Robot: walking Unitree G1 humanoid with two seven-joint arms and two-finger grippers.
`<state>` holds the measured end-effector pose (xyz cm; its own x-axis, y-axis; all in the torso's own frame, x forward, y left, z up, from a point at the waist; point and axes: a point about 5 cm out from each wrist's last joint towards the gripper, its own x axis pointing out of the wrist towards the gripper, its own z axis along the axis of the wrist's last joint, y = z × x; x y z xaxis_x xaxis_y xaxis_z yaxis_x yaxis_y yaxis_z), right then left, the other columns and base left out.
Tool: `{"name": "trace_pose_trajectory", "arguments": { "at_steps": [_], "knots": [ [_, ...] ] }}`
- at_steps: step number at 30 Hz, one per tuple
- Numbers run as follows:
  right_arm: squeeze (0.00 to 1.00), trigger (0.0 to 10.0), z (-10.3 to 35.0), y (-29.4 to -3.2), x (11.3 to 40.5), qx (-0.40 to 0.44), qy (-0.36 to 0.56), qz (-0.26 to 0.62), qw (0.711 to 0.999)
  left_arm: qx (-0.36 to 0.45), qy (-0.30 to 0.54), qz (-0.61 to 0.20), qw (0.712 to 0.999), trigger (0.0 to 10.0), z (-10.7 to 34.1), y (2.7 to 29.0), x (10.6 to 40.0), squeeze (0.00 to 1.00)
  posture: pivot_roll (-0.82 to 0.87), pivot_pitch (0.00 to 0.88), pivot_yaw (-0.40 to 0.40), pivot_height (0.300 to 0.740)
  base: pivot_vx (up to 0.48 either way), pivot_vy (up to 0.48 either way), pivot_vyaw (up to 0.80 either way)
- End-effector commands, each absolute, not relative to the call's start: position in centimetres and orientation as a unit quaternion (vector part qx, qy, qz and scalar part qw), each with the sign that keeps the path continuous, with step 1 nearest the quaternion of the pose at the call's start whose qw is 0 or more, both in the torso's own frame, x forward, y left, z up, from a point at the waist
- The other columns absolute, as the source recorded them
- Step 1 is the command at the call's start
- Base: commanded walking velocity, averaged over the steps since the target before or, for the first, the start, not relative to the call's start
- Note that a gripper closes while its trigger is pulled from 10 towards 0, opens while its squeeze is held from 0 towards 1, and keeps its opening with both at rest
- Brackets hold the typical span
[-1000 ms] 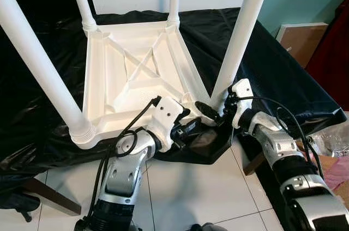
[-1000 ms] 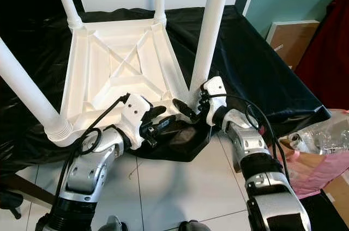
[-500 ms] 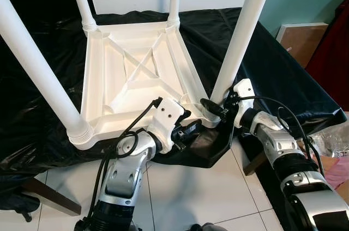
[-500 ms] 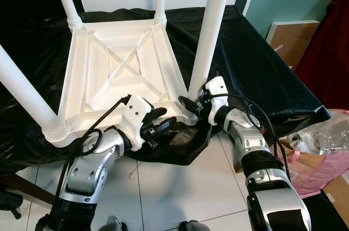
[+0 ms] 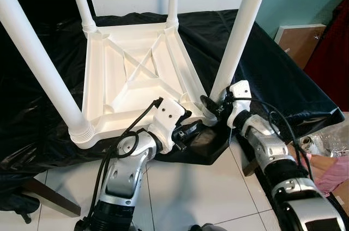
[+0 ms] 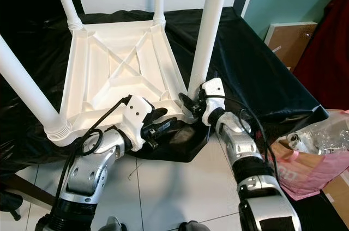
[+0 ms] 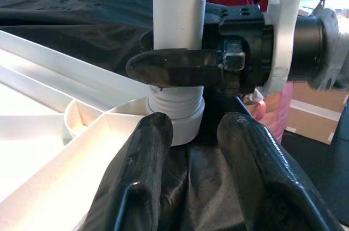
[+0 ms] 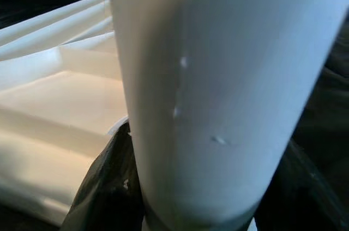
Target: Building children table
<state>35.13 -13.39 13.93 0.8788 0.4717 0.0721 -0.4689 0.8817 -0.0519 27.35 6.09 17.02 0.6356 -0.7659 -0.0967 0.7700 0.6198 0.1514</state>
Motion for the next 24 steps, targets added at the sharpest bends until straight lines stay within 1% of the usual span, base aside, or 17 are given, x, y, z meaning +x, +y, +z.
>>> {"name": "trace_pose_trajectory", "arguments": {
  "at_steps": [1,2,3,4,5,8,9,11,12,15,24],
  "knots": [
    [0.0,10.0,12.0,-14.0,34.7,-0.016,0.004,0.225,0.974,0.087,0.009,-0.39,0.917,10.0,17.1,6.1,27.6,0.0,0.0,0.083,-0.054,0.74,0.0,0.0,0.0],
    [0.0,10.0,12.0,-14.0,34.7,-0.016,0.004,0.225,0.974,0.087,0.009,-0.39,0.917,10.0,17.1,6.1,27.6,0.0,0.0,0.083,-0.054,0.74,0.0,0.0,0.0],
    [0.0,10.0,11.8,-13.5,34.5,-0.003,0.004,0.181,0.984,0.087,0.009,-0.391,0.916,10.0,17.1,6.1,27.6,0.0,0.0,0.085,-0.055,0.74,0.0,0.0,0.0],
    [0.0,10.0,11.8,-13.5,34.5,-0.003,0.004,0.181,0.984,0.087,0.009,-0.391,0.916,10.0,17.1,6.1,27.6,0.0,0.0,0.085,-0.055,0.74,0.0,0.0,0.0],
    [0.0,10.0,11.5,-13.1,34.4,0.012,0.006,0.126,0.992,0.086,0.009,-0.391,0.916,10.0,17.1,6.0,27.6,0.0,0.0,0.084,-0.055,0.74,0.0,0.0,0.0],
    [0.0,10.0,11.5,-13.1,34.4,0.012,0.006,0.126,0.992,0.086,0.009,-0.391,0.916,10.0,17.1,6.0,27.6,0.0,0.0,0.084,-0.055,0.74,0.0,0.0,0.0],
    [0.0,10.0,11.4,-12.3,34.2,0.029,0.008,0.074,0.997,0.085,0.009,-0.393,0.916,10.0,17.2,5.9,27.7,0.0,-0.01,0.081,-0.055,0.74,0.0,0.0,0.0],
    [0.0,10.0,11.4,-12.3,34.2,0.029,0.008,0.074,0.997,0.085,0.009,-0.393,0.916,10.0,17.2,5.9,27.7,0.0,-0.01,0.081,-0.055,0.74,0.0,0.0,0.0],
    [0.0,10.0,11.5,-11.7,34.2,0.04,0.004,0.049,0.998,0.084,0.008,-0.395,0.915,10.0,17.2,5.7,27.7,0.0,-0.01,0.073,-0.048,0.74,0.0,0.0,0.0],
    [0.0,10.0,11.7,-11.2,34.0,0.046,-0.001,0.035,0.998,0.085,0.006,-0.4,0.913,10.0,17.2,5.6,27.8,0.0,-0.01,0.07,-0.048,0.74,0.0,0.0,0.0],
    [0.0,10.0,11.9,-10.9,33.9,0.041,-0.004,0.039,0.998,0.085,0.003,-0.399,0.913,10.0,17.2,5.5,27.9,0.0,-0.01,0.058,-0.052,0.74,0.0,0.0,0.0]
  ]
}}
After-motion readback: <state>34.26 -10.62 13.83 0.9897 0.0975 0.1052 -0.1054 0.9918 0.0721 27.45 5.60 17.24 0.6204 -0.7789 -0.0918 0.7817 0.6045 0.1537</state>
